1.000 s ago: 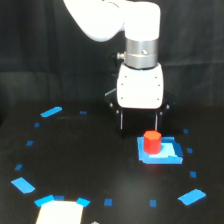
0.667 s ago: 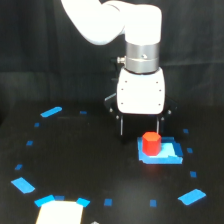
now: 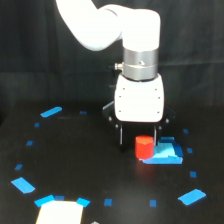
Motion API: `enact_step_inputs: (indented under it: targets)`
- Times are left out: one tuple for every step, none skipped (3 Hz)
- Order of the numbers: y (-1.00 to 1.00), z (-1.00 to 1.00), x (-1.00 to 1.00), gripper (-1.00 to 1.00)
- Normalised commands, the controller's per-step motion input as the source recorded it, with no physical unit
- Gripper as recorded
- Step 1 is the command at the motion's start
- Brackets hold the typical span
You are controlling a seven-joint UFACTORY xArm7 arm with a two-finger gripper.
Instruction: Pick up the red object from the table
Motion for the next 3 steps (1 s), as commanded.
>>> enact_step_inputs:
  targets:
    - [-0.65,-0.76,0.35,-1.0]
    - [0.51,1.0,0.56,-1.0]
    - [1.0,1.0,-0.53,-1.0]
